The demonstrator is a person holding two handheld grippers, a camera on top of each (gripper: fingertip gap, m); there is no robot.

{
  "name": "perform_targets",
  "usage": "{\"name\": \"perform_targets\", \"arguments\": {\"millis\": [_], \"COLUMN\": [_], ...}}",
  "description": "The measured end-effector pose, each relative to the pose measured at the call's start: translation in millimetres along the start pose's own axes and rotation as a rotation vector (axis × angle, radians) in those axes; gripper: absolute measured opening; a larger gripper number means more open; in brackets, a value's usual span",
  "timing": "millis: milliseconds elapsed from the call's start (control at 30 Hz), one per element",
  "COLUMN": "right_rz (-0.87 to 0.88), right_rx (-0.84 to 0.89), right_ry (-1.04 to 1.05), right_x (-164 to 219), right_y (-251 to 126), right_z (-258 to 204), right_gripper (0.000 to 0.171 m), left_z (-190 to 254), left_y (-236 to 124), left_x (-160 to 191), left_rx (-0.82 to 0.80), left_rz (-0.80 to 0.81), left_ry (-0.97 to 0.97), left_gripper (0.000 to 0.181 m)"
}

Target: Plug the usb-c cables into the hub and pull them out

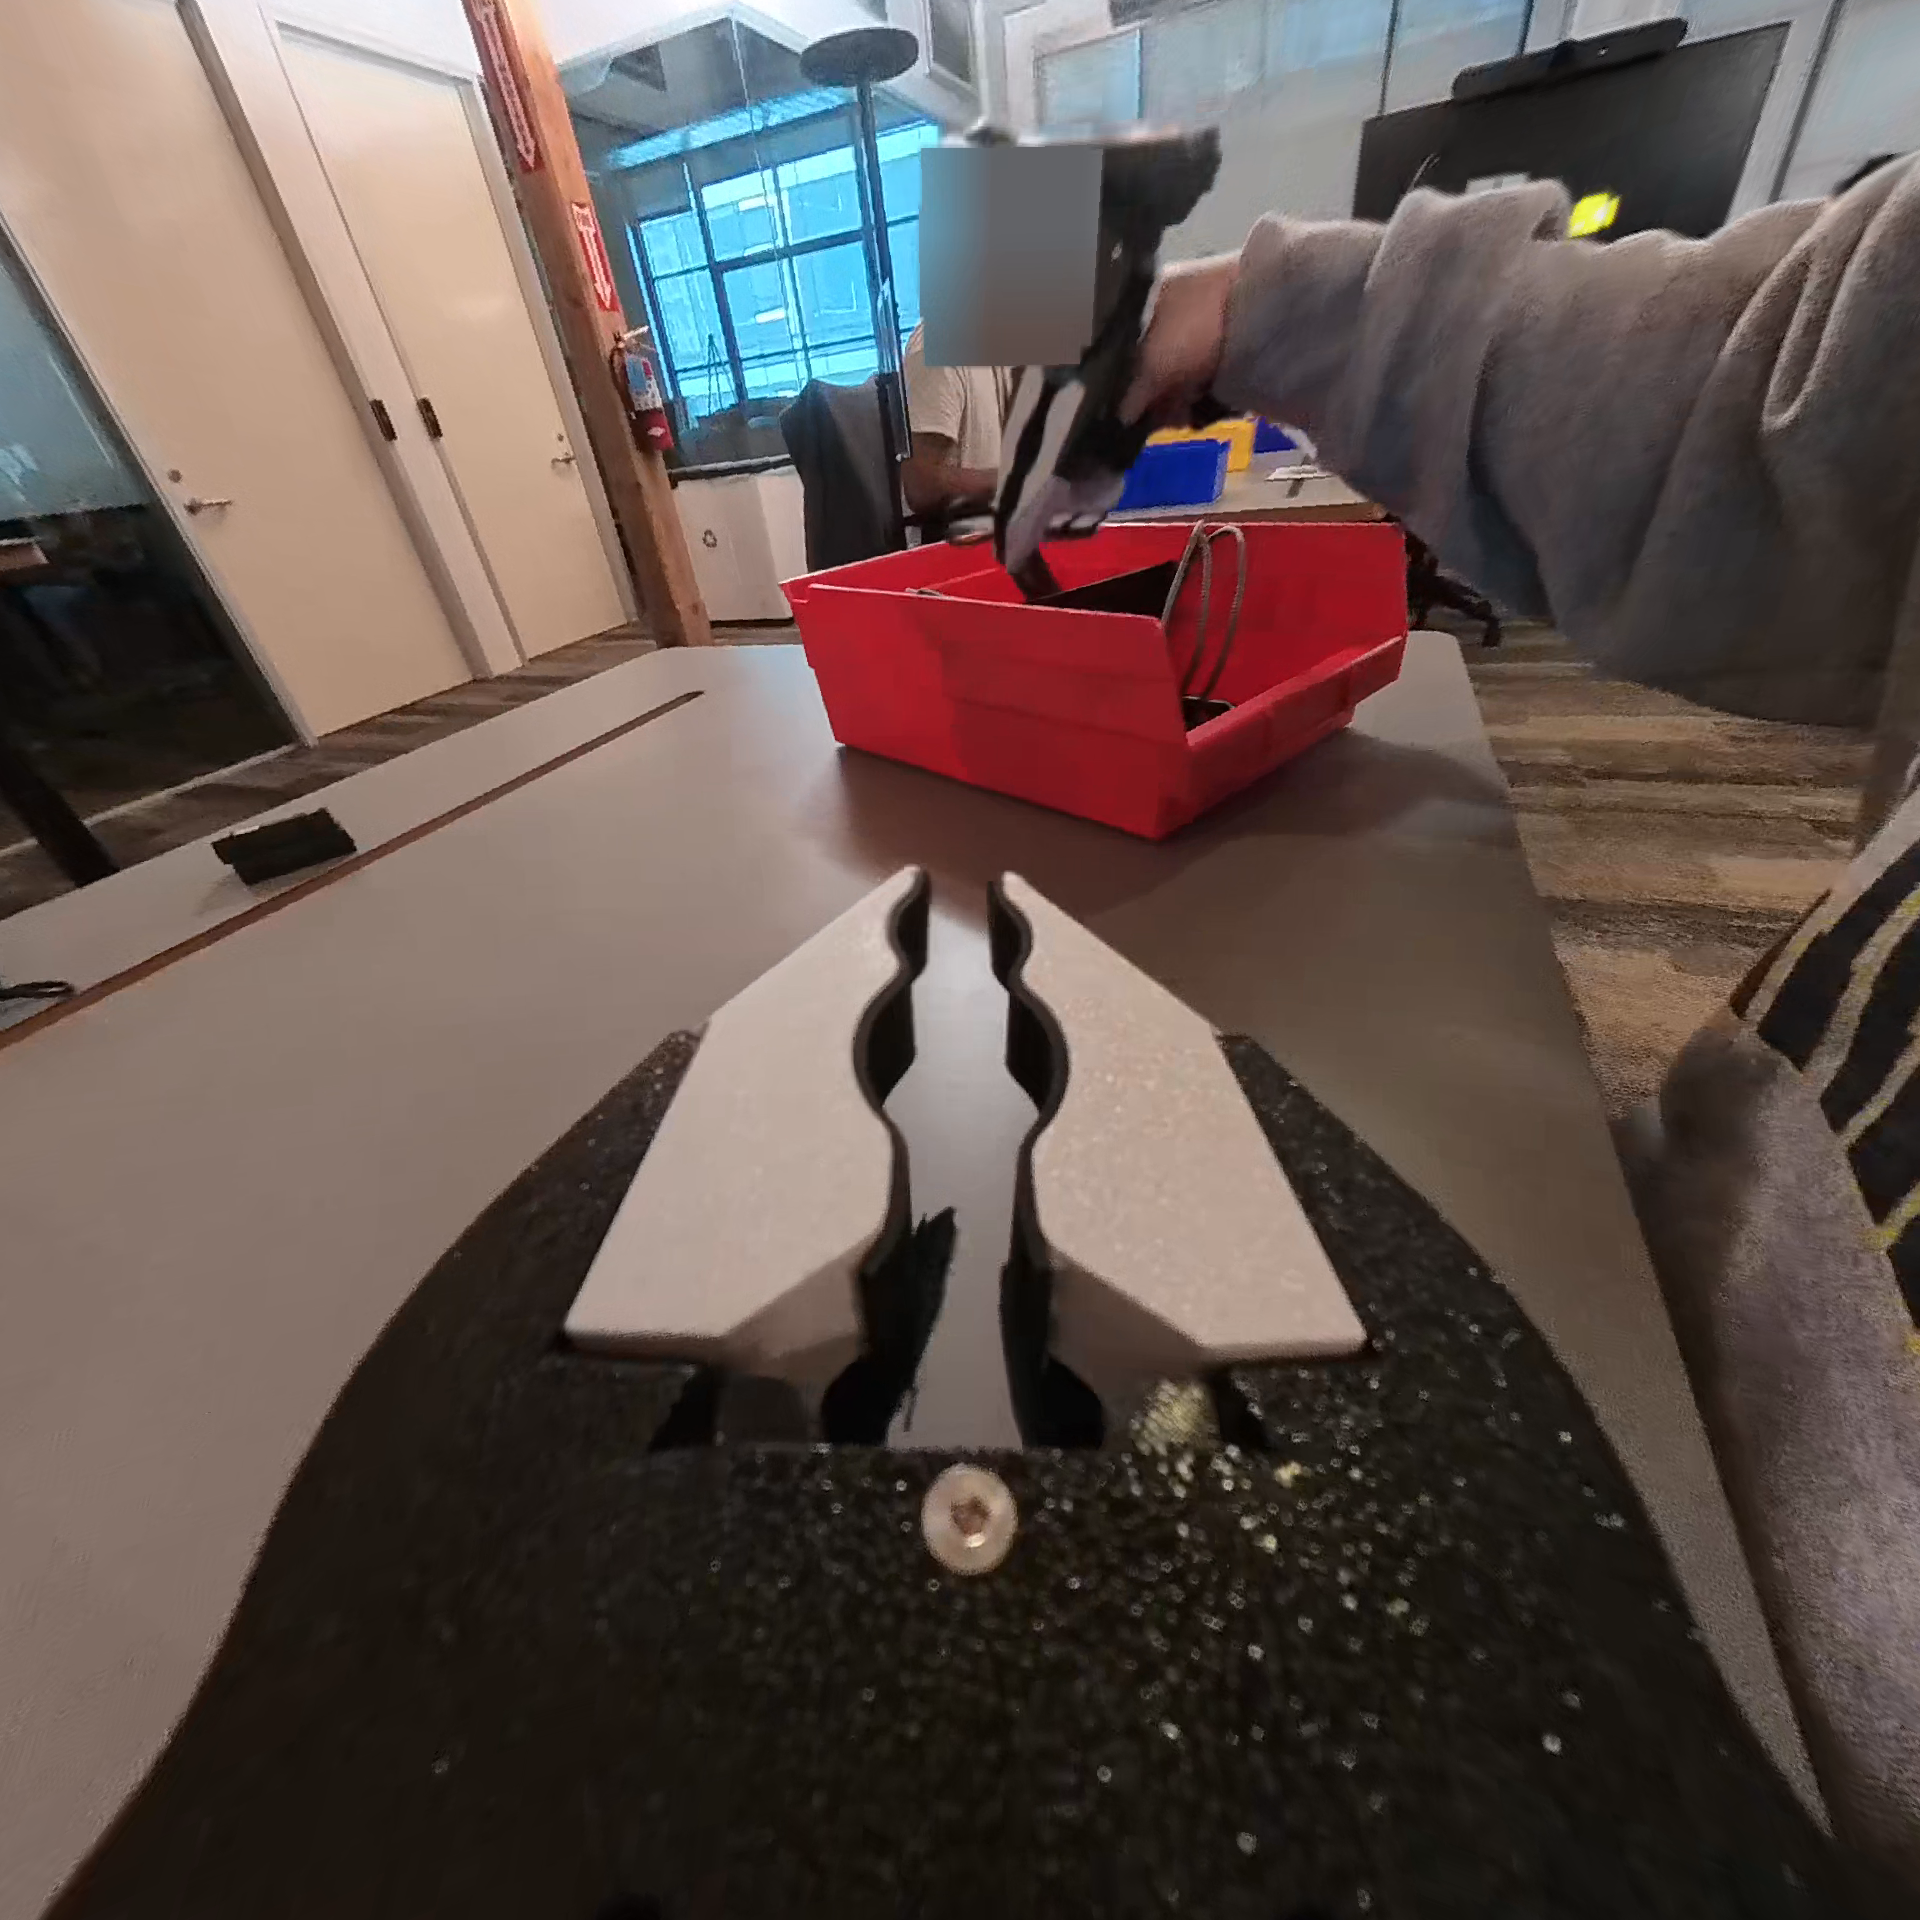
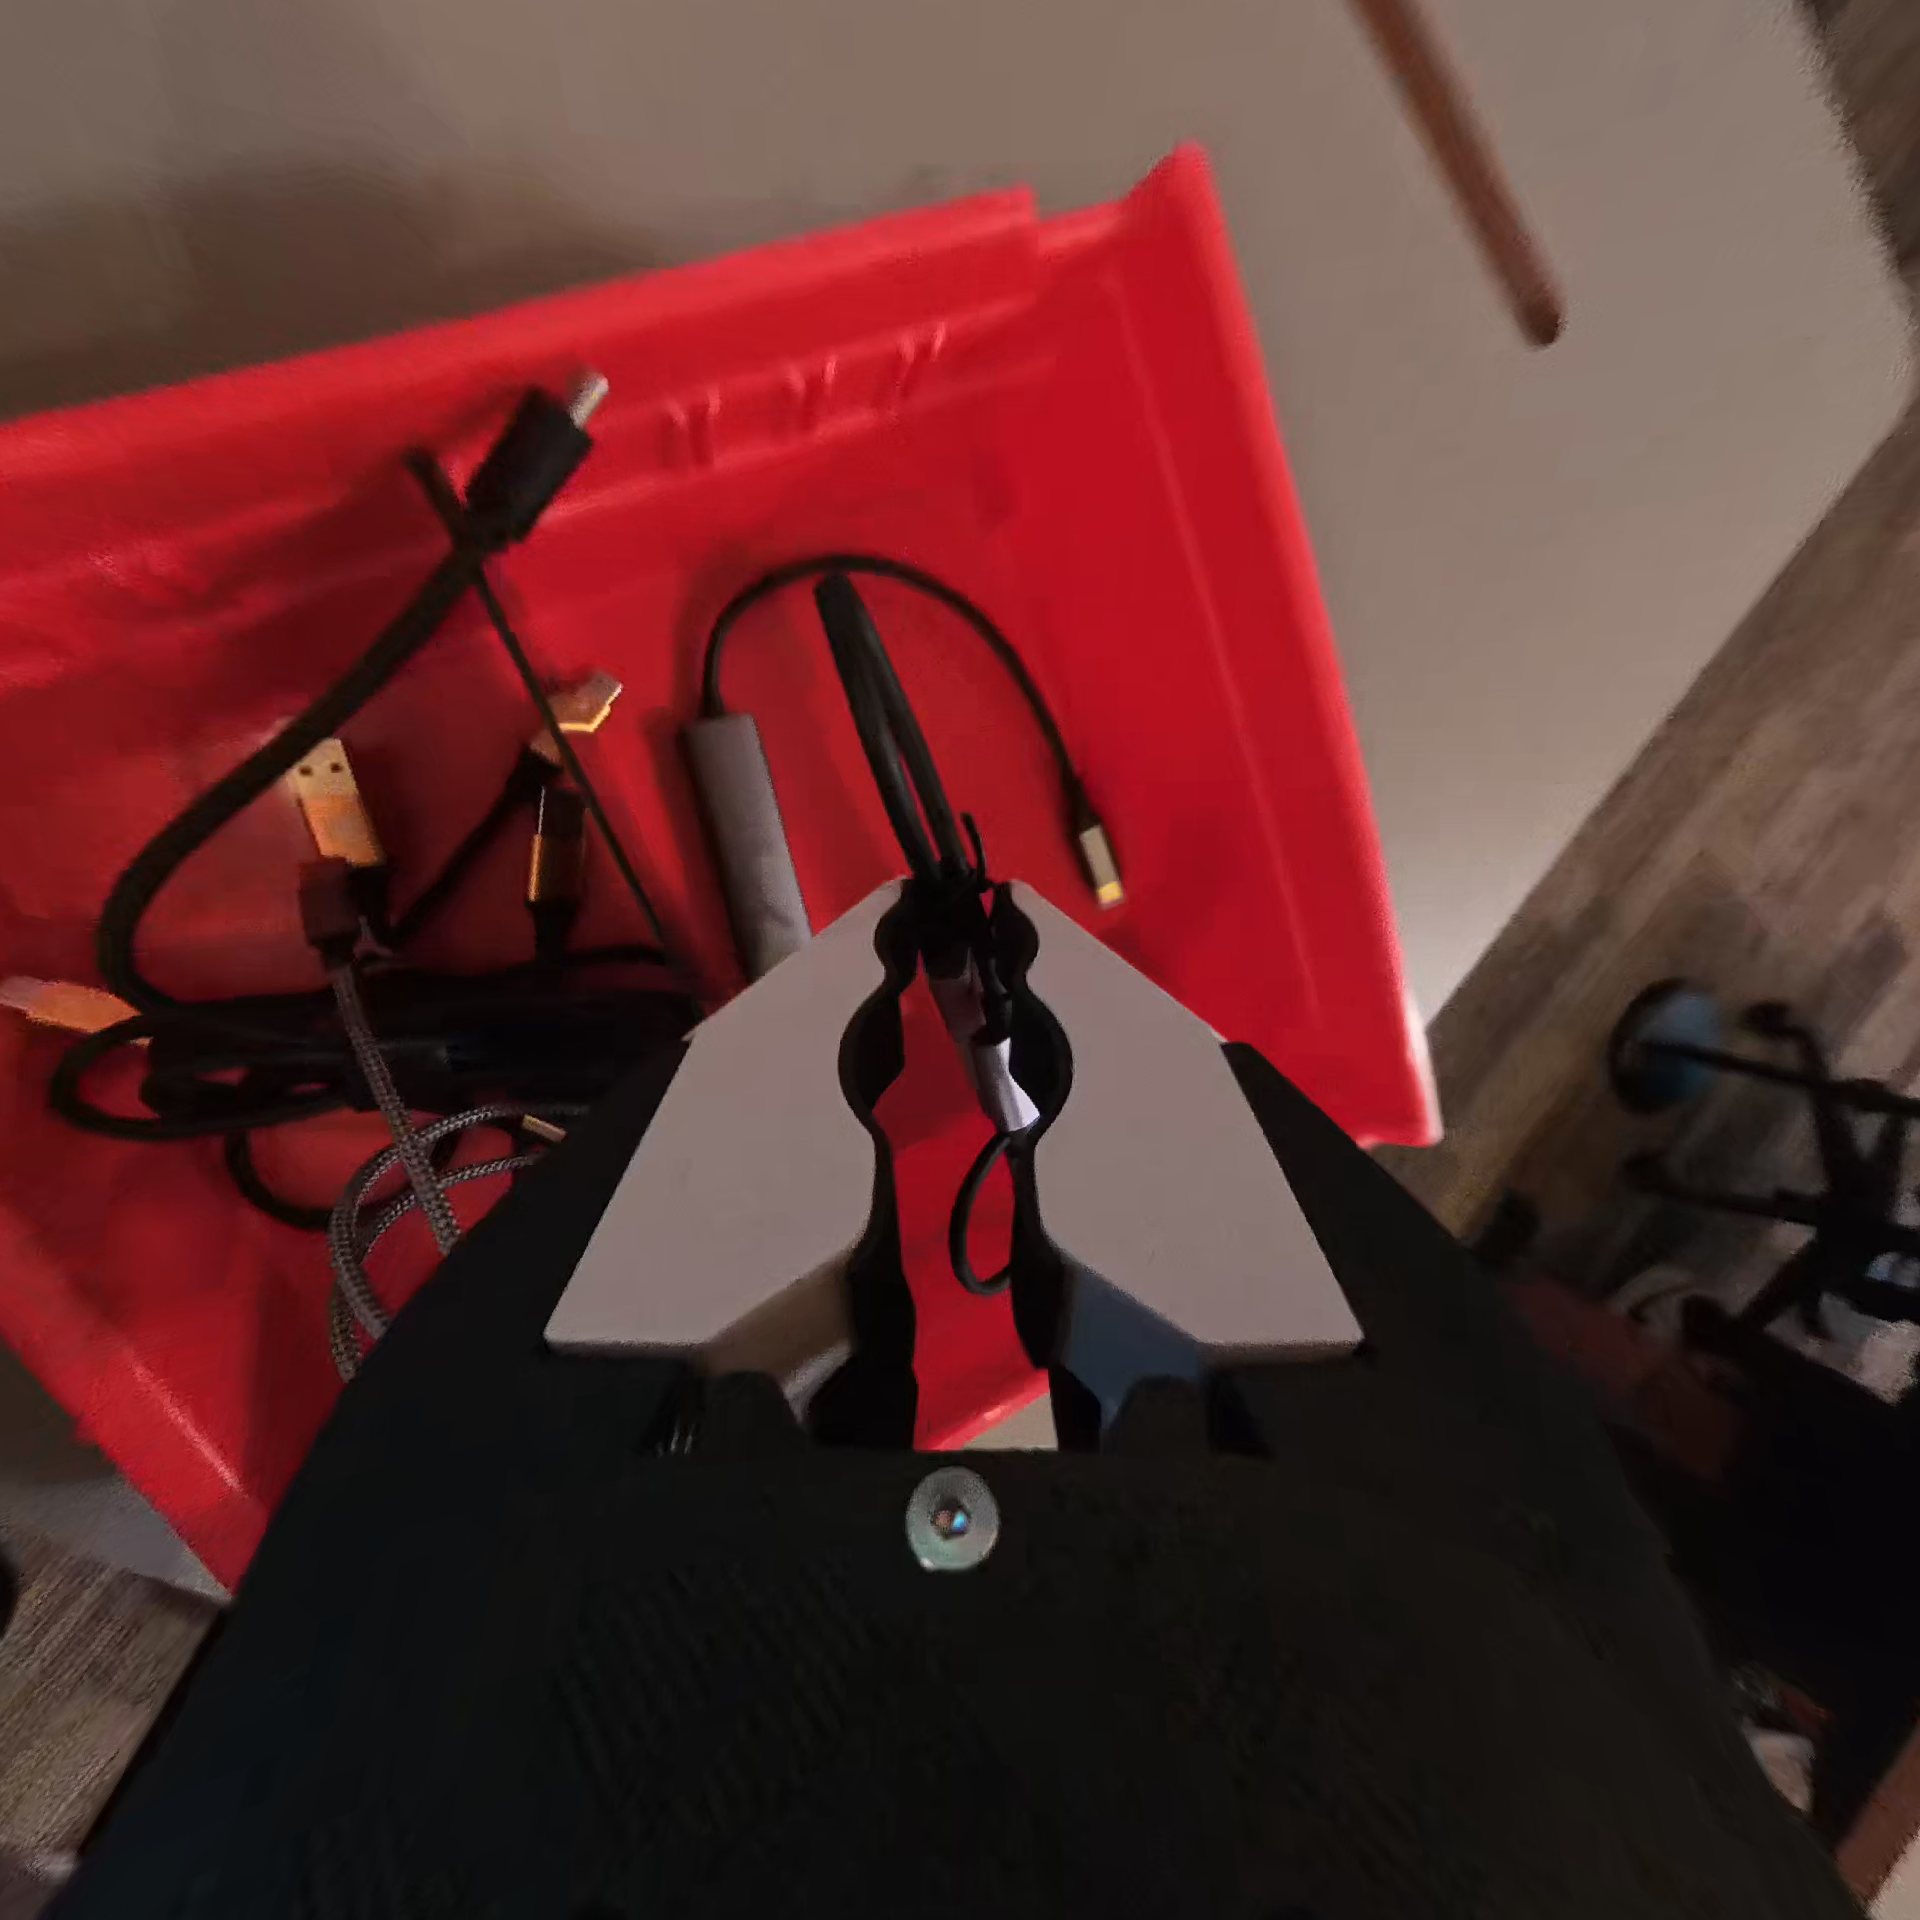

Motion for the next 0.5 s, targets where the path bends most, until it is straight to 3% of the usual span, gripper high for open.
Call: {"name": "perform_targets", "arguments": {"millis": [133,233,267,400,500], "right_rz": [0.014,0.080,0.099,0.112,0.239], "right_rx": [-0.046,0.143,0.247,0.733,0.783], "right_ry": [0.024,0.016,0.008,0.109,0.231], "right_x": [1,-6,-8,-4,1], "right_y": [15,1,-7,-50,-69], "right_z": [-7,-4,-3,-8,-31], "right_gripper": [0.014,0.043,0.044,0.020,0.020], "left_z": [1,-1,-2,-4,-6], "left_y": [1,1,0,-2,-2], "left_x": [1,2,1,0,0], "left_rx": [0.002,-0.022,-0.032,-0.047,-0.061], "left_rz": [-0.011,-0.013,-0.006,0.016,0.014], "left_ry": [-0.008,-0.014,-0.013,-0.040,-0.053], "left_gripper": [0.014,0.023,0.024,0.025,0.027]}}
Point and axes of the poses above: each gripper's, where its closed fingertips meet, y out along the fingers, x out of its underside, z = x × y across the jaws, the point moved 8 cm from there along -y, back along the fingers, and after that the axes turned 6 degrees about -y, right-handed, at the moved point
